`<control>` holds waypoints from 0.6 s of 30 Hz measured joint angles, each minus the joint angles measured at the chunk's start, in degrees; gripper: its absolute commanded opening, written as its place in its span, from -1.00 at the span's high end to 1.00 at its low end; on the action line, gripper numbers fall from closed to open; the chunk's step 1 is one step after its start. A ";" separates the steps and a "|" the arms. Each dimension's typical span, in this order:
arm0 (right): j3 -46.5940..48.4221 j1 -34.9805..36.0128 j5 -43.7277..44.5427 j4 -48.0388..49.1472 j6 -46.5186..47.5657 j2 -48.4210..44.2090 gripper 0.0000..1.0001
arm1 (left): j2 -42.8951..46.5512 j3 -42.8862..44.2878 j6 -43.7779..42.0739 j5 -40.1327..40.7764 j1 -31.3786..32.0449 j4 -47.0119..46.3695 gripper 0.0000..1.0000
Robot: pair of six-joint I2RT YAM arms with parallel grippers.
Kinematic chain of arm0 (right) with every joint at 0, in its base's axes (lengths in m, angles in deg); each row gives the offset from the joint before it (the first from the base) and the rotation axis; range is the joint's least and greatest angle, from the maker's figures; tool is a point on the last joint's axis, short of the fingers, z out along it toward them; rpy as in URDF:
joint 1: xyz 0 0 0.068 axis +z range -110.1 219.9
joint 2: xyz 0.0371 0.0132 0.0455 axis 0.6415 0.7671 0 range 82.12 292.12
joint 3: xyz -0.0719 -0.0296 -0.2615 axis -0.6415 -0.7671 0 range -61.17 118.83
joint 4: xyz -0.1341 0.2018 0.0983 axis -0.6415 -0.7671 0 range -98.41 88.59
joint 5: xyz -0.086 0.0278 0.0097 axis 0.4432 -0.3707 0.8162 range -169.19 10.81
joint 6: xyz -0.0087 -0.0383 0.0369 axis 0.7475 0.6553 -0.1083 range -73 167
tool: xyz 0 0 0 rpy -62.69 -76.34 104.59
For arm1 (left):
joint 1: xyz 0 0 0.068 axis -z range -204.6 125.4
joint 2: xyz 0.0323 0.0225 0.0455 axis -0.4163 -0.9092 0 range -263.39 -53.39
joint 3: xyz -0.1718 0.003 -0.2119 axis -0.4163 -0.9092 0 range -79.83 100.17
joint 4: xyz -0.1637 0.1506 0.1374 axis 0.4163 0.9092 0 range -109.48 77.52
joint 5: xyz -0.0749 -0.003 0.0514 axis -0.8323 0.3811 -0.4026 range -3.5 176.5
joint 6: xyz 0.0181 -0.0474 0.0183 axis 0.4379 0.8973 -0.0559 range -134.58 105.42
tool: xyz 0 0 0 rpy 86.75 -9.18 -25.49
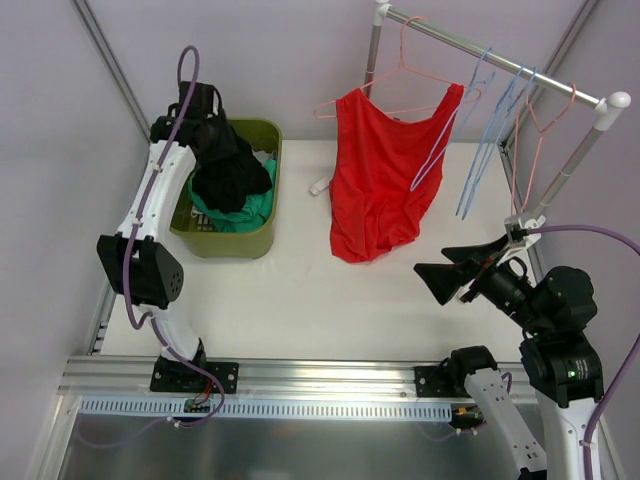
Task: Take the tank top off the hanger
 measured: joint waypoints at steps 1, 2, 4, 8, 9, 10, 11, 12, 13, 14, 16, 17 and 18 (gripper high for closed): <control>-0.09 -0.02 0.00 -0.07 0.17 -0.02 -0.99 | -1.18 -1.29 0.63 -0.28 -0.28 0.04 -0.97; -0.11 0.00 -0.02 -0.13 0.39 -0.02 -0.99 | -1.55 -2.45 1.01 -0.33 -0.28 0.31 -0.97; -0.13 0.00 0.02 -0.15 0.85 -0.22 -0.99 | -1.60 -4.22 2.38 -0.22 -0.28 1.68 -0.97; -0.15 -0.02 0.74 -0.52 2.01 -0.44 -0.99 | 2.03 -4.31 2.71 0.57 -0.28 1.81 -0.97; -0.15 0.00 1.36 -0.70 2.21 -0.31 -0.99 | 4.09 -4.31 2.69 0.66 -0.28 1.81 -0.97; -0.15 0.00 2.27 -0.94 2.40 -0.04 -0.99 | 6.56 -4.31 2.69 0.66 -0.28 1.81 -0.98; -0.15 0.00 3.45 -1.20 2.62 0.22 -0.99 | 9.40 -4.31 2.67 0.61 -0.28 1.77 -0.97; -0.15 -0.02 5.35 -1.64 2.97 0.70 -0.99 | 12.92 -4.57 2.67 0.52 -0.28 1.40 -0.97; -0.13 0.00 7.72 -2.38 3.28 1.27 -0.99 | 16.06 -5.18 2.64 0.44 -0.28 1.07 -0.98; -0.07 0.00 10.73 -3.41 3.72 1.92 -0.99 | 20.31 -6.19 2.62 0.28 -0.28 0.74 -0.97; 0.24 -0.02 17.09 -5.70 5.20 3.21 -0.99 | 29.77 -9.18 2.56 -0.07 -0.26 -0.20 -0.97; 0.66 -0.02 21.07 -7.23 6.25 3.87 -0.99 | 34.88 -11.80 2.47 -0.07 -0.26 -1.05 -0.97; 1.25 -0.02 24.20 -8.66 7.26 4.37 -0.99 | 39.89 -14.69 2.43 0.09 -0.28 -1.20 -0.97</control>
